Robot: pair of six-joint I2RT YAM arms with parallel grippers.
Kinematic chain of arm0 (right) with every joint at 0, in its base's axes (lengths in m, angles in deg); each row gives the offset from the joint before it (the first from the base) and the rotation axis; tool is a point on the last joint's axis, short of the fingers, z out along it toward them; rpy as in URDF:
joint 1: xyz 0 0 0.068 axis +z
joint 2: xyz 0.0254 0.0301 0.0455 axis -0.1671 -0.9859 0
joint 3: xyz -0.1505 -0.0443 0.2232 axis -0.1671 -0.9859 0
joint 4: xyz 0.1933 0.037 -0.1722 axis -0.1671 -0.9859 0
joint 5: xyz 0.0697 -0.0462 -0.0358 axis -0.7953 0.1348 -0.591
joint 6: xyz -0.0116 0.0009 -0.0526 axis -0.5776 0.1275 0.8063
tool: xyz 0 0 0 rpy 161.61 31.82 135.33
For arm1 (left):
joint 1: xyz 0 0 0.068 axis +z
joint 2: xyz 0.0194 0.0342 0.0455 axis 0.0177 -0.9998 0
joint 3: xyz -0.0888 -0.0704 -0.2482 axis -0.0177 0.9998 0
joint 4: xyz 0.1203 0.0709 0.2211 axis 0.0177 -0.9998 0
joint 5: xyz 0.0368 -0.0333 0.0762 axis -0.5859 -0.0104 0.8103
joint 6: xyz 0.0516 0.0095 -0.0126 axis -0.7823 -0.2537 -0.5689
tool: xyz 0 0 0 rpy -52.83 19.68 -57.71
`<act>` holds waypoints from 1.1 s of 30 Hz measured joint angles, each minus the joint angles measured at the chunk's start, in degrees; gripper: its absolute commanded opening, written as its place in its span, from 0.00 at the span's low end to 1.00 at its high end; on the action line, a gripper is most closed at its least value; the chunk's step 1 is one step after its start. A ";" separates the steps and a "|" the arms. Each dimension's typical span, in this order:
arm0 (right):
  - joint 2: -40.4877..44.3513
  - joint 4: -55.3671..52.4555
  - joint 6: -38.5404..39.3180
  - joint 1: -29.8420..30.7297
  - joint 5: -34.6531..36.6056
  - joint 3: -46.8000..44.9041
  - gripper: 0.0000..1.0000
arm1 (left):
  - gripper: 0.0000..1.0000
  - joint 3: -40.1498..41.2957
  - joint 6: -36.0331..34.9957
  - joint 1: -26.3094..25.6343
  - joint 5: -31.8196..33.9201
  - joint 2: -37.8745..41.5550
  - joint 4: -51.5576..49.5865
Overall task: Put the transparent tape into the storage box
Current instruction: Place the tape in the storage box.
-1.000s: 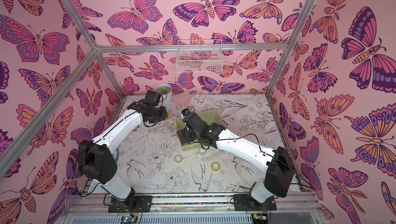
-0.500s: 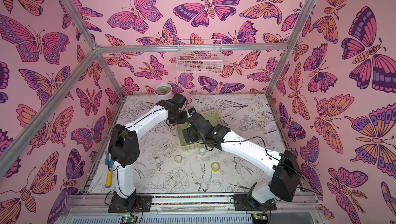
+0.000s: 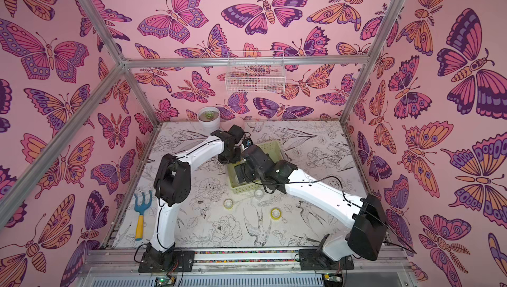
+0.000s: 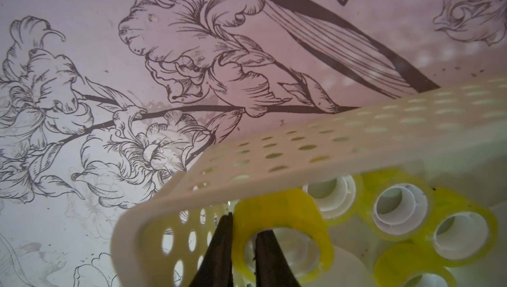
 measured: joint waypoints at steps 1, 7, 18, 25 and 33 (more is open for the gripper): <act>0.00 0.00 -0.02 0.00 0.00 0.00 0.99 | 0.00 -0.57 0.02 -0.02 0.37 -0.44 -0.24; 0.00 -0.02 0.00 0.00 0.00 -0.02 0.99 | 0.00 -3.45 0.22 -0.42 3.85 -3.08 -1.53; 0.00 -0.02 0.00 -0.02 0.00 0.00 0.99 | 0.00 -7.48 0.17 -2.43 10.99 -7.13 -4.92; 0.00 -0.02 0.00 -0.26 0.00 -0.02 0.99 | 0.00 -9.33 0.15 -2.60 11.13 -8.48 -6.60; 0.00 -0.02 0.00 -0.50 -0.02 0.00 0.99 | 0.00 -9.97 0.15 -2.69 8.39 -8.68 -6.82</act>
